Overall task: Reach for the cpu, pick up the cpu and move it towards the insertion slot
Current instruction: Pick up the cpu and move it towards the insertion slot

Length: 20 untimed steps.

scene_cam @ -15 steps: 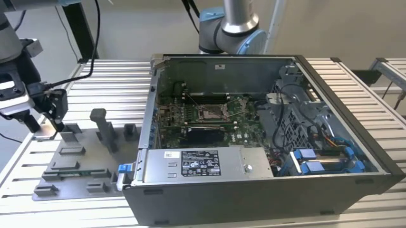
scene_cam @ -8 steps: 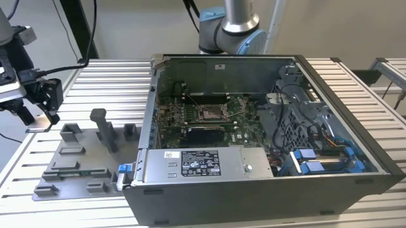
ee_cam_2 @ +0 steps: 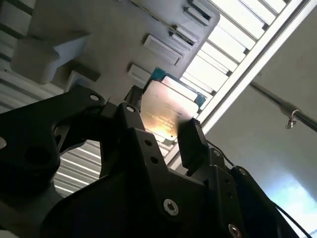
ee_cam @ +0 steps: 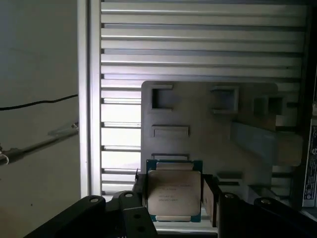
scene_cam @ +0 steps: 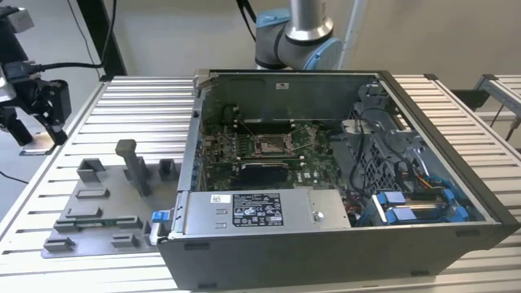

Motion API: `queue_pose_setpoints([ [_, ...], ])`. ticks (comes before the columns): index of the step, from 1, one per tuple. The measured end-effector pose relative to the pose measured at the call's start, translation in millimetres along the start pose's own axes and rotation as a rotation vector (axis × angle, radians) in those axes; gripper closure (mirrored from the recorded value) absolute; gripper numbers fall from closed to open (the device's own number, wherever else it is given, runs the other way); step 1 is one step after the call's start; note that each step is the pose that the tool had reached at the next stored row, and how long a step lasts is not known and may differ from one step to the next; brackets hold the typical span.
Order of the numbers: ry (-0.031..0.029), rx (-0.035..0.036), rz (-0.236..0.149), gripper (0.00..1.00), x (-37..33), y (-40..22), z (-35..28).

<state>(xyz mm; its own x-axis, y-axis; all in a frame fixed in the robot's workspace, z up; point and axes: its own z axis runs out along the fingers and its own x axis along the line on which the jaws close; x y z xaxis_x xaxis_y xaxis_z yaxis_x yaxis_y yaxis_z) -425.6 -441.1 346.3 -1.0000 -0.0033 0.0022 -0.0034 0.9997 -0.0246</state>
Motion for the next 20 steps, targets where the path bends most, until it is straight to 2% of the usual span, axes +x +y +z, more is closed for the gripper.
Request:
queue_pose_setpoints([
  [9,0.0000,0.0001,-0.002,1.00,0.1,-1.0,-40.5],
  [11,0.0000,0.0000,-0.002,1.00,0.1,-1.1,-46.6],
  [17,-0.0023,0.0000,-0.002,1.00,-0.2,-1.1,-47.7],
  [20,-0.0022,0.0001,-0.002,1.00,-5.4,-1.2,-47.8],
])
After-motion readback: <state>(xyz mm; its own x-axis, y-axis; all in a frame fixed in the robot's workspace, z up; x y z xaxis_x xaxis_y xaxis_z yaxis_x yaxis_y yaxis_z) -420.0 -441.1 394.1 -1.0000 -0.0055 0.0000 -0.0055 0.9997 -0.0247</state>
